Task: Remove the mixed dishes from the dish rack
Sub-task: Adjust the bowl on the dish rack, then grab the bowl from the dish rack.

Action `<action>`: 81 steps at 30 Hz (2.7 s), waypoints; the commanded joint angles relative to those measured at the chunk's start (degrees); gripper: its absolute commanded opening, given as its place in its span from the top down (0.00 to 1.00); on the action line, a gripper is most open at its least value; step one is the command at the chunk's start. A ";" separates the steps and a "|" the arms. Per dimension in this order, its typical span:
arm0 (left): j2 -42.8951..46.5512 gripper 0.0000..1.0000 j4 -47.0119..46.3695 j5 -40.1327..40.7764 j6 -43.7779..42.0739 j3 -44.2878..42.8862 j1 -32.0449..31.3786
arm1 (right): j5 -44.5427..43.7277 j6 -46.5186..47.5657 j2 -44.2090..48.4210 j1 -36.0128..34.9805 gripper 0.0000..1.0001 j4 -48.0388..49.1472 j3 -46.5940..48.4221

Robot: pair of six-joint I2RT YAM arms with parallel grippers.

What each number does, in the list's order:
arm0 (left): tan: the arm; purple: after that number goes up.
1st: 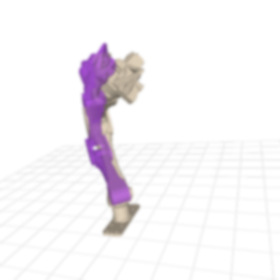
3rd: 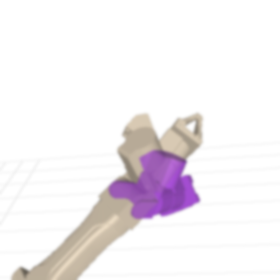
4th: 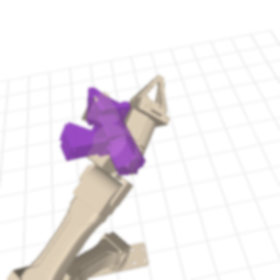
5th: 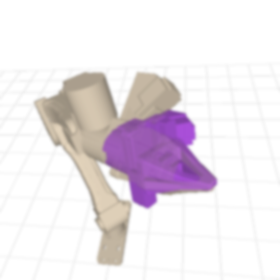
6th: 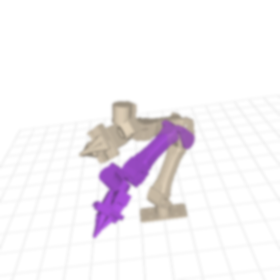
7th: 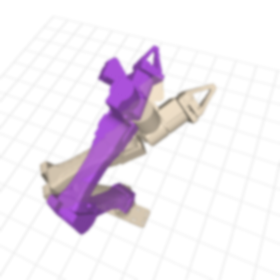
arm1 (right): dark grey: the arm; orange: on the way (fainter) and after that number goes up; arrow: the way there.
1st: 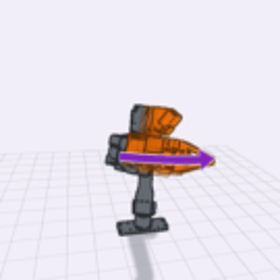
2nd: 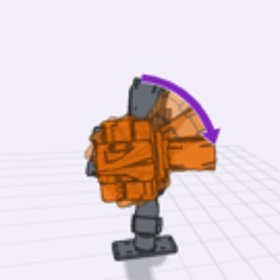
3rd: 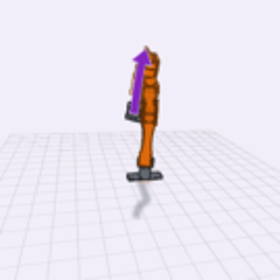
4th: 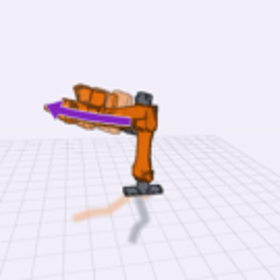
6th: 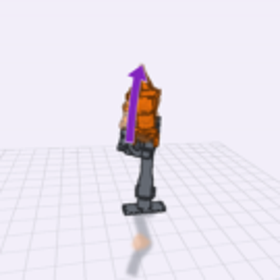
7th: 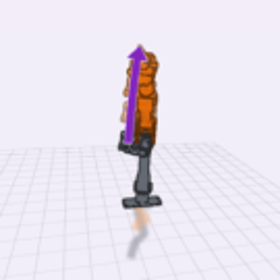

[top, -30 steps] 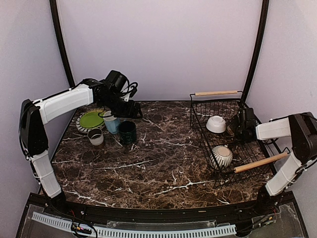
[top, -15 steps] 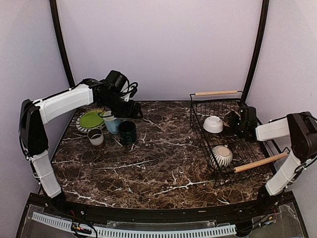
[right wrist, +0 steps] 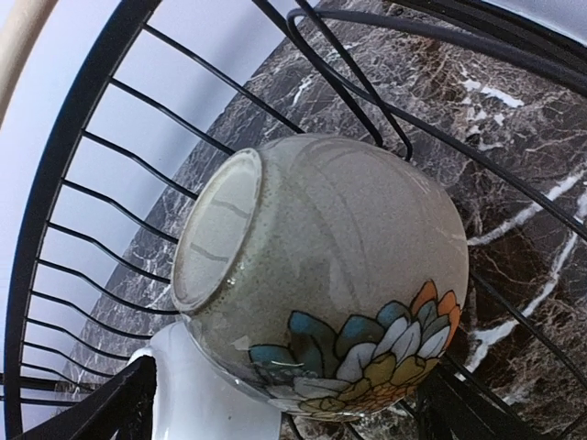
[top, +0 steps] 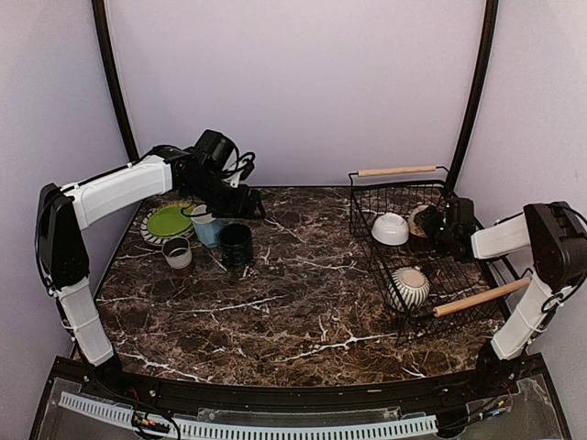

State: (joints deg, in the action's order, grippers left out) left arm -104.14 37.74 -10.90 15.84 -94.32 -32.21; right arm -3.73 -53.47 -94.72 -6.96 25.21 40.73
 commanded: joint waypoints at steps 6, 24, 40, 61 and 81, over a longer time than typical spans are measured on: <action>3.15 0.24 0.10 -1.22 0.81 -0.07 0.73 | 4.91 -1.41 2.87 -0.16 0.06 9.78 5.06; 3.06 0.24 -0.37 -2.36 1.30 0.24 1.03 | 6.71 -11.80 -6.53 0.63 0.14 6.92 13.20; 2.62 0.24 -0.54 -2.83 1.56 0.49 1.31 | 7.45 -8.71 -12.14 1.25 0.45 0.78 19.00; 3.34 0.24 -0.66 -1.88 1.16 0.63 1.36 | 13.64 8.35 -2.50 1.10 1.00 -0.60 18.27; 6.18 0.22 -8.28 -12.65 2.81 4.27 1.78 | 22.94 66.37 16.24 -23.92 0.99 -44.87 33.49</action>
State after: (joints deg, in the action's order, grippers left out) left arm -100.92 32.60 -17.78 17.39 -91.83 -31.09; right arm 18.57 -3.55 -81.45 -25.91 -10.85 71.61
